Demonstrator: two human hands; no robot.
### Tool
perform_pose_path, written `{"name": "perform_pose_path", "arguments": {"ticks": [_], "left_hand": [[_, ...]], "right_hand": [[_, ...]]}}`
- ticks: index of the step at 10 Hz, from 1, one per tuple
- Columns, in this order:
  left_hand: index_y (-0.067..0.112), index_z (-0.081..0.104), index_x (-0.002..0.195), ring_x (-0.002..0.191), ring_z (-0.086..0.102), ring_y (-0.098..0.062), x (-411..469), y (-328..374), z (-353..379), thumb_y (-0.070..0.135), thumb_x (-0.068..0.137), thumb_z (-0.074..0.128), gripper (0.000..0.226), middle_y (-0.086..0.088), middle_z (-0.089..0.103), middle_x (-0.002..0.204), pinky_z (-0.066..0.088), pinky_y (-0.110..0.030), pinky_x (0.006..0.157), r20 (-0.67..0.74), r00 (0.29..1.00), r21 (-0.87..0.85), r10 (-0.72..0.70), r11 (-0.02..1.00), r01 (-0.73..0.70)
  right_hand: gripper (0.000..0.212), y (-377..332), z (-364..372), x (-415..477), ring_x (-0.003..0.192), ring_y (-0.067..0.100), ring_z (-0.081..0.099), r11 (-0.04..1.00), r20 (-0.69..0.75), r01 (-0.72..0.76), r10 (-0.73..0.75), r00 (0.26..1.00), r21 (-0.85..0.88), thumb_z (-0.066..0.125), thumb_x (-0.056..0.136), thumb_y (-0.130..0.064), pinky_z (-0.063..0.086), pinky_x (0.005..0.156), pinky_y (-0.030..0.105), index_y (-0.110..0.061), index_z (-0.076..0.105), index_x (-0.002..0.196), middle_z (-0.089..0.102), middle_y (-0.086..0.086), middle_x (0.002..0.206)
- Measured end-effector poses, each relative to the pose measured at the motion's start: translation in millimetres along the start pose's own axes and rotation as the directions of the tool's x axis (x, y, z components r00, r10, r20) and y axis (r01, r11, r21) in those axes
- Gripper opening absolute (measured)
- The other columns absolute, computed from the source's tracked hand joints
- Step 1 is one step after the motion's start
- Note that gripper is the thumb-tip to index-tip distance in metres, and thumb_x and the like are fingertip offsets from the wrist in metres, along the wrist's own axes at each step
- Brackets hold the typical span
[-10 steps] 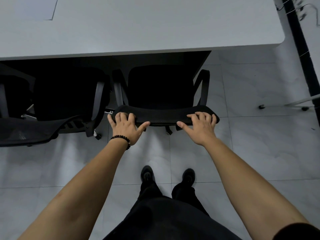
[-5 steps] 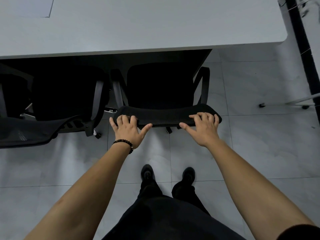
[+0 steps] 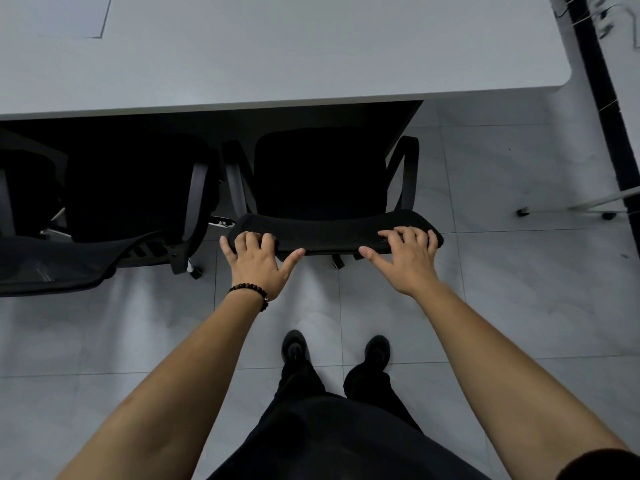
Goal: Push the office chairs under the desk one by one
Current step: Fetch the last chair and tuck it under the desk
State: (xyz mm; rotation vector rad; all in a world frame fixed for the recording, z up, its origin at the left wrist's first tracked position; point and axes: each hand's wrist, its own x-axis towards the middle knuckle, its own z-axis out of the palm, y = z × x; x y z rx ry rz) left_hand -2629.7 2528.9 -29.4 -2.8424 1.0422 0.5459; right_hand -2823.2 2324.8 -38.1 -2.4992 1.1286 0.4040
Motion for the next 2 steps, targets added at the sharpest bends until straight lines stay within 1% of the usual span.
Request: {"name": "perform_pose_path", "arguments": {"ticks": [1,2], "left_hand": [[0.021,0.05,0.126,0.136,0.025,-0.03,3,-2,-9,0.076,0.085,0.019,0.075,-0.01,0.045,0.133,-0.007,-0.056,0.114,0.017,1.0,-0.052,0.007,0.999,-0.006],[0.02,0.043,0.136,0.139,0.025,-0.028,-2,-9,-19,0.062,0.092,0.032,0.062,-0.01,0.042,0.142,0.001,-0.052,0.118,-0.026,0.999,-0.067,0.045,0.997,-0.047]], "right_hand": [[0.072,-8,-15,-2,0.138,0.027,0.031,0.984,0.018,0.019,-0.023,1.0,0.177,0.039,0.089,-0.071,0.014,0.116,0.047,-0.021,0.046,0.141,0.045,0.005,0.144],[0.051,-31,-84,-15,0.127,0.018,0.048,0.841,-0.204,0.138,-0.034,0.978,0.523,0.051,0.096,-0.047,0.041,0.107,0.038,-0.016,0.051,0.137,0.052,0.002,0.135]]}}
